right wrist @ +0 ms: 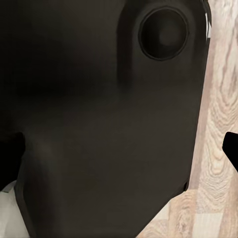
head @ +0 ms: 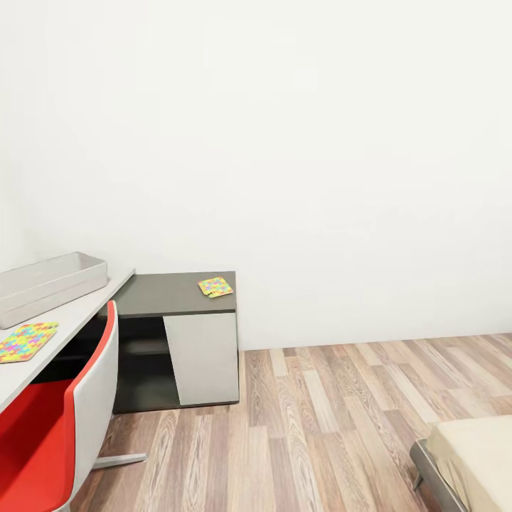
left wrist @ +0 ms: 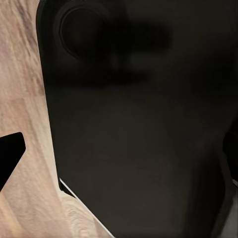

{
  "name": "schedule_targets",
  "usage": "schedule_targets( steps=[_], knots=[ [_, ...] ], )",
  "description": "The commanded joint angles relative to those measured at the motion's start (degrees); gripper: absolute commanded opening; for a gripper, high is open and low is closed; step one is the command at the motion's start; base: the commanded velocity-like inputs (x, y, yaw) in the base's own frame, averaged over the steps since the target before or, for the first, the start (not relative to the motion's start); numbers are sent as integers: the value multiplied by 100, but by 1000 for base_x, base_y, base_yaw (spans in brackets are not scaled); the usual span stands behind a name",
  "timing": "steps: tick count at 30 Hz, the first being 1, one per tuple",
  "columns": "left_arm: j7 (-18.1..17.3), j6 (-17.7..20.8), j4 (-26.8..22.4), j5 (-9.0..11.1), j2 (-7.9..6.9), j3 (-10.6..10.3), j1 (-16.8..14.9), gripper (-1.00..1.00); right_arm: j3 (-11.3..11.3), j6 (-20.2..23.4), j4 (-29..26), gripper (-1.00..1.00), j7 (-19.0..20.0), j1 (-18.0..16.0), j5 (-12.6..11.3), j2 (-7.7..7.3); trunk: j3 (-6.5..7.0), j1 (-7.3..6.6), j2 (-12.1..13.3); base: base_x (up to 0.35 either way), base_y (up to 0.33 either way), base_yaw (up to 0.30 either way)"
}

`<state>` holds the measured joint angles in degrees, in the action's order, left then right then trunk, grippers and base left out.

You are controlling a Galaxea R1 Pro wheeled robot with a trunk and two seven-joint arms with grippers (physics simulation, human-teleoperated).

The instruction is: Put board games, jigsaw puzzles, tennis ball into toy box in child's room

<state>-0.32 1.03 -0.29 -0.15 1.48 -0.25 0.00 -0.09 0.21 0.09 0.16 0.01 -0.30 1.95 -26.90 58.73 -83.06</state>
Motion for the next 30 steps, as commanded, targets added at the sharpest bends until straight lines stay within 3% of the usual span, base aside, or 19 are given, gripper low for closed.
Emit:
schedule_targets(
  steps=[1,9,18,30],
  knots=[
    [-3,11,-4,-2,0,-3,0,100,-2,-1,-1,100,2,-1,-4,2,-3,0,-2,0,0,0],
    [-3,7,-5,-3,1,-9,0,100,-11,-10,0,100,2,-1,-2,13,-3,0,-2,-54,0,0],
    [-3,-3,-6,-7,1,-6,0,100,-27,-12,-1,100,2,-1,-2,5,-3,0,-2,-222,0,-19],
    [-3,-12,-6,-12,1,-18,0,100,-35,-12,-1,100,2,-1,-5,4,-3,0,-2,-274,0,-196]
  ],
)
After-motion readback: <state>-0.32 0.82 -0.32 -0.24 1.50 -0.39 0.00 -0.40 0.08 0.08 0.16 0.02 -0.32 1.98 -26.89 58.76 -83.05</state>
